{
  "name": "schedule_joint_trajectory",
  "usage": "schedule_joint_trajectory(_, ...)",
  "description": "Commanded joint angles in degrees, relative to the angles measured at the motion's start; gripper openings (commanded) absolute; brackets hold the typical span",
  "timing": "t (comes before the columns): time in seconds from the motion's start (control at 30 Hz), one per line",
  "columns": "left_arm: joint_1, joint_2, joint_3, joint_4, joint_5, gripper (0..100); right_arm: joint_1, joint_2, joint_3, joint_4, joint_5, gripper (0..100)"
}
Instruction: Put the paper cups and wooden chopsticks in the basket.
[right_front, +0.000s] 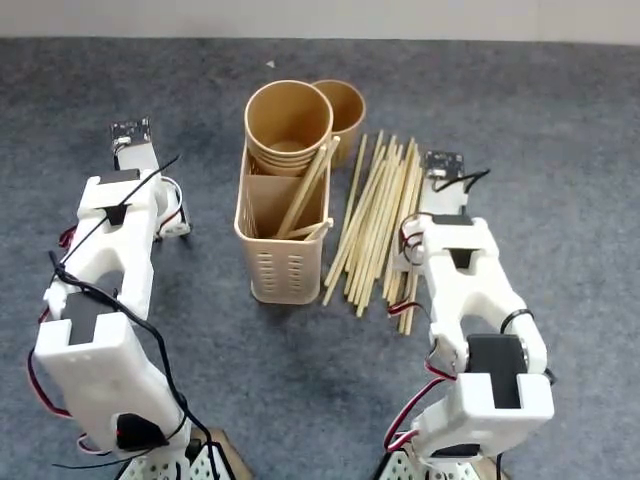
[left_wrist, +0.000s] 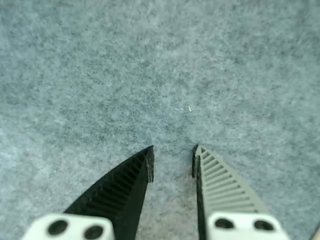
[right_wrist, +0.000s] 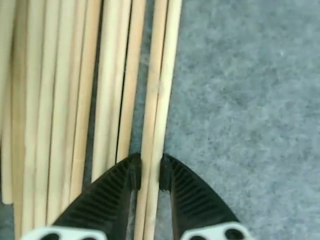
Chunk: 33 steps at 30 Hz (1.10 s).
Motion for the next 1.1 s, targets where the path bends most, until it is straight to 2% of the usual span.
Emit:
schedule_joint_trajectory(0.0, 0.75, -0.66, 0.13, -1.41, -0.62, 16, 2.24, -4.26, -2.68, 2.59, 0.35, 0.5)
schedule_joint_trajectory(0.2, 0.75, -0.66, 0.13, -1.67, -0.62, 16, 3.38, -34.51, -6.11, 6.81, -1.49, 0.5)
schedule_joint_trajectory(0.33, 0.92, -0.66, 0.13, -1.76, -0.62, 16, -2.59, -55.25, -6.9, 5.41, -1.32, 0.5)
schedule_joint_trajectory(0.43, 1.01, -0.66, 0.13, -1.76, -0.62, 16, -7.43, -63.43, -6.9, -0.04, -1.32, 0.5)
schedule_joint_trajectory(0.73, 1.1, -0.66, 0.13, -1.76, -0.7, 16, -16.75, -62.29, -6.9, -17.45, -1.41, 0.5)
schedule_joint_trajectory(0.93, 1.1, -0.66, 0.13, -1.76, -0.7, 16, -24.92, -54.2, -6.37, -24.84, -1.58, 0.5)
schedule_joint_trajectory(1.07, 1.1, -0.66, 0.13, -1.76, -0.7, 16, -27.21, -47.96, -6.02, -26.51, -1.67, 0.5)
